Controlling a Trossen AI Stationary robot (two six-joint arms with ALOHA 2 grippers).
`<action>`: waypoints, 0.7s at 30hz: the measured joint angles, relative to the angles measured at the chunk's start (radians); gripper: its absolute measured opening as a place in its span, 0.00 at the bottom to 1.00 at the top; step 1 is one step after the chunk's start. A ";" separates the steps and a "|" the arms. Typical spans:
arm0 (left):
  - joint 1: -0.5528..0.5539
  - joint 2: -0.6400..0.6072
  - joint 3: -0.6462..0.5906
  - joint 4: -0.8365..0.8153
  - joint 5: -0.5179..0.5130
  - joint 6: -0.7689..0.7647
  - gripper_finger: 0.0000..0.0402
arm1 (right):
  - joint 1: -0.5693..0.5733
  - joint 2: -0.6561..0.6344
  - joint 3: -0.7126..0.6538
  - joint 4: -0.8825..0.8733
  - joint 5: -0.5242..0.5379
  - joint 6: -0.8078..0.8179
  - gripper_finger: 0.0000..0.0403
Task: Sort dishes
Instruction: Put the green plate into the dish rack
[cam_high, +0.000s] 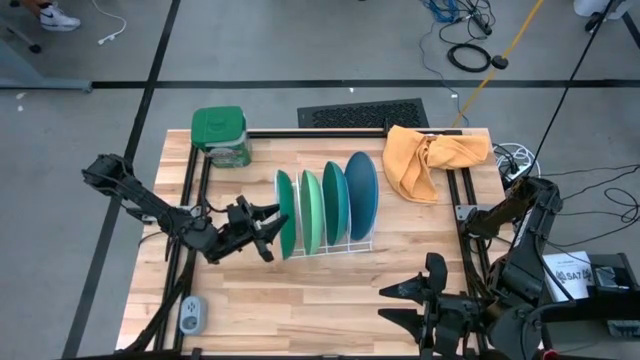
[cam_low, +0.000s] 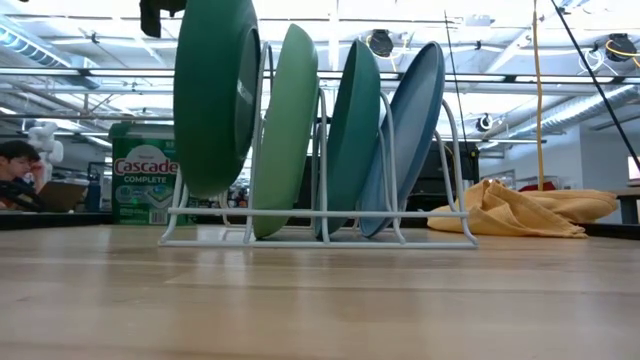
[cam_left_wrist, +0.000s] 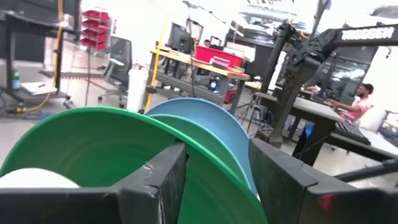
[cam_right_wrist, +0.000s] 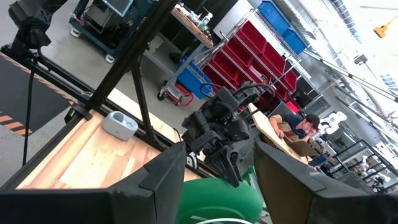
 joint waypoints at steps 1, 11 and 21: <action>0.004 0.000 0.000 0.000 0.014 0.009 0.43 | 0.000 0.000 0.000 0.000 0.000 0.000 0.45; 0.067 -0.002 0.005 -0.010 0.061 0.039 0.44 | 0.000 0.000 0.000 0.000 -0.050 0.000 0.45; 0.104 -0.005 0.042 -0.069 0.060 0.036 0.63 | 0.000 0.000 0.000 0.000 -0.050 0.000 0.45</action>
